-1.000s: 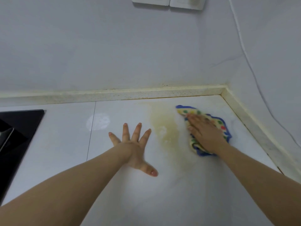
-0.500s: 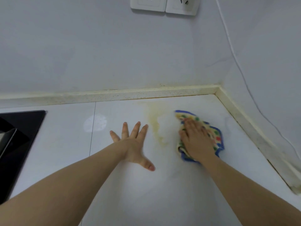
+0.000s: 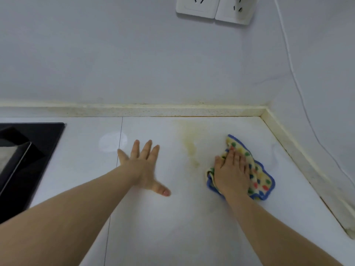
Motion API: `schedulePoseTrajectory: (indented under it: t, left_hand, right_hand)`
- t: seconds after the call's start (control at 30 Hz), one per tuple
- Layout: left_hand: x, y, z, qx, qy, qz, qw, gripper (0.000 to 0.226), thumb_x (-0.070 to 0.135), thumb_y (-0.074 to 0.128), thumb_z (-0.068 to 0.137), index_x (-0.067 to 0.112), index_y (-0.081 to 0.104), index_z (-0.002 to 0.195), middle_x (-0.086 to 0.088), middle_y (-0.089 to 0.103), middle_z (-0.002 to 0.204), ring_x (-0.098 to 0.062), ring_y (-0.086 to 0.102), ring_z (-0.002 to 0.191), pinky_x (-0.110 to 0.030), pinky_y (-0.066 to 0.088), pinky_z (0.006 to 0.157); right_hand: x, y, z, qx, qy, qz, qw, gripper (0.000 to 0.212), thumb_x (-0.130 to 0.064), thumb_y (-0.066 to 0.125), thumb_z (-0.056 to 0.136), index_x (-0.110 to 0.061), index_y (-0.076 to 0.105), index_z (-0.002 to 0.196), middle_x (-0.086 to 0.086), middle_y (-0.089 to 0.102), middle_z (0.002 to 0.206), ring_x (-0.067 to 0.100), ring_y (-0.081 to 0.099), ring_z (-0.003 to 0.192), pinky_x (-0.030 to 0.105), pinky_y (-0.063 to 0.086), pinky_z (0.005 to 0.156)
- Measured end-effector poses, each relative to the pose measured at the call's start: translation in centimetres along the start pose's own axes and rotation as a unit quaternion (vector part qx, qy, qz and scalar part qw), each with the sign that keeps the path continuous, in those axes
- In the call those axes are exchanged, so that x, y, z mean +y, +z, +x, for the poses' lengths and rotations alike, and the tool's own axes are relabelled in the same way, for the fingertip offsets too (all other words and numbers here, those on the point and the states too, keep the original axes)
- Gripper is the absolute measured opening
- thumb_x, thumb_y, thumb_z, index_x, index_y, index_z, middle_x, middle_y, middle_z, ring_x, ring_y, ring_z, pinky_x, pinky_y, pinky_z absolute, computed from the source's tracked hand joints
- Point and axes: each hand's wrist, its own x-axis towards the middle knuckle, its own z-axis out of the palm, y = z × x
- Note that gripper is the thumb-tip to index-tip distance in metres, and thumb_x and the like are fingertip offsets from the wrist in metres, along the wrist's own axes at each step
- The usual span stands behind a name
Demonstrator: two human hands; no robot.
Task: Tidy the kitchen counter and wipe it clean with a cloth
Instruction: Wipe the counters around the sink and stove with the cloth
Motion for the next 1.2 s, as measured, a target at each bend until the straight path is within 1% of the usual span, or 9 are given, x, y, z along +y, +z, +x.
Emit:
schedulePoseTrajectory:
  t: [0.07,0.23,0.5,0.57,0.7,0.9,1.0,1.1,1.2]
  left_hand:
    - [-0.5,0.2,0.3,-0.014,0.001,0.004,1.0,0.142,0.086,0.057,0.052,0.023,-0.036,0.139,0.001,-0.043,0.147,-0.034,-0.039,0.134,-0.071,-0.008,0.106]
    - [-0.9,-1.0,0.9,-0.078,0.014,0.018,0.997,0.143,0.081,0.063,0.054,0.025,-0.041,0.135,0.0,-0.049,0.141,-0.036,-0.043,0.13,-0.073,-0.009,0.102]
    - [-0.9,-0.7,1.1,-0.081,0.016,0.006,0.997,0.143,0.079,0.065,0.053,0.026,-0.04,0.135,0.001,-0.05,0.141,-0.035,-0.045,0.128,-0.073,-0.012,0.102]
    - [-1.0,-0.8,1.0,-0.087,0.017,0.004,0.996,0.143,0.078,0.065,0.054,0.026,-0.04,0.135,0.001,-0.05,0.14,-0.035,-0.046,0.128,-0.073,-0.012,0.102]
    - [-1.0,-0.7,1.1,-0.087,0.02,0.007,0.996,0.143,0.078,0.065,0.054,0.025,-0.04,0.135,0.0,-0.051,0.14,-0.036,-0.046,0.127,-0.073,-0.013,0.102]
    - [-1.0,-0.8,1.0,-0.085,0.024,-0.008,0.996,0.142,0.076,0.066,0.056,0.025,-0.04,0.135,0.0,-0.051,0.14,-0.035,-0.048,0.125,-0.073,-0.016,0.101]
    - [-0.9,-0.9,1.0,-0.083,0.02,-0.007,0.996,0.142,0.076,0.066,0.056,0.025,-0.04,0.135,0.0,-0.05,0.14,-0.035,-0.047,0.126,-0.073,-0.015,0.1]
    - [-1.0,-0.4,1.0,-0.068,0.02,-0.008,0.997,0.142,0.078,0.065,0.055,0.023,-0.038,0.137,0.001,-0.049,0.141,-0.035,-0.047,0.126,-0.073,-0.015,0.101]
    - [-1.1,0.2,0.9,-0.029,0.034,-0.034,0.998,0.144,0.077,0.067,0.053,0.023,-0.036,0.139,0.003,-0.046,0.144,-0.032,-0.046,0.128,-0.071,-0.016,0.101]
  right_hand:
    - [-2.3,0.5,-0.4,-0.01,0.008,0.005,1.0,0.066,-0.046,0.012,0.099,-0.006,-0.004,0.15,0.01,-0.003,0.16,0.025,-0.002,0.148,0.038,-0.003,0.119]
    - [-5.5,2.3,-2.0,-0.003,-0.109,-0.022,0.994,0.066,-0.046,0.012,0.099,-0.008,-0.007,0.15,0.008,-0.004,0.16,0.022,-0.003,0.148,0.036,-0.004,0.119]
    - [-9.8,0.6,8.0,-0.013,0.022,0.048,0.999,0.069,-0.045,0.014,0.1,0.0,-0.001,0.149,0.015,-0.002,0.159,0.03,-0.002,0.147,0.04,-0.003,0.119]
    - [-10.2,1.1,6.6,-0.019,-0.026,0.038,0.999,0.068,-0.045,0.015,0.1,-0.001,0.0,0.15,0.014,-0.001,0.159,0.029,-0.001,0.147,0.04,-0.002,0.119]
    - [-8.0,1.8,4.5,-0.01,-0.231,-0.019,0.973,0.06,-0.04,0.02,0.1,-0.01,0.009,0.151,0.006,0.007,0.16,0.021,0.006,0.147,0.034,0.0,0.119]
    - [-9.1,0.2,10.4,-0.012,-0.111,0.001,0.994,0.064,-0.042,0.021,0.1,-0.005,0.008,0.151,0.01,0.008,0.159,0.026,0.008,0.146,0.04,0.005,0.118]
    - [-12.8,1.5,8.3,0.006,-0.229,-0.007,0.973,0.055,-0.036,0.026,0.1,-0.007,0.025,0.147,0.013,0.027,0.153,0.028,0.023,0.141,0.04,0.016,0.116]
    - [-14.3,2.0,7.3,-0.016,-0.364,0.005,0.931,0.049,-0.033,0.023,0.102,-0.017,0.026,0.148,0.0,0.027,0.155,0.018,0.019,0.144,0.037,0.013,0.117]
    - [-13.6,1.1,8.6,-0.014,-0.373,0.006,0.928,0.046,-0.032,0.024,0.102,-0.02,0.032,0.146,-0.002,0.03,0.154,0.015,0.022,0.143,0.035,0.014,0.117]
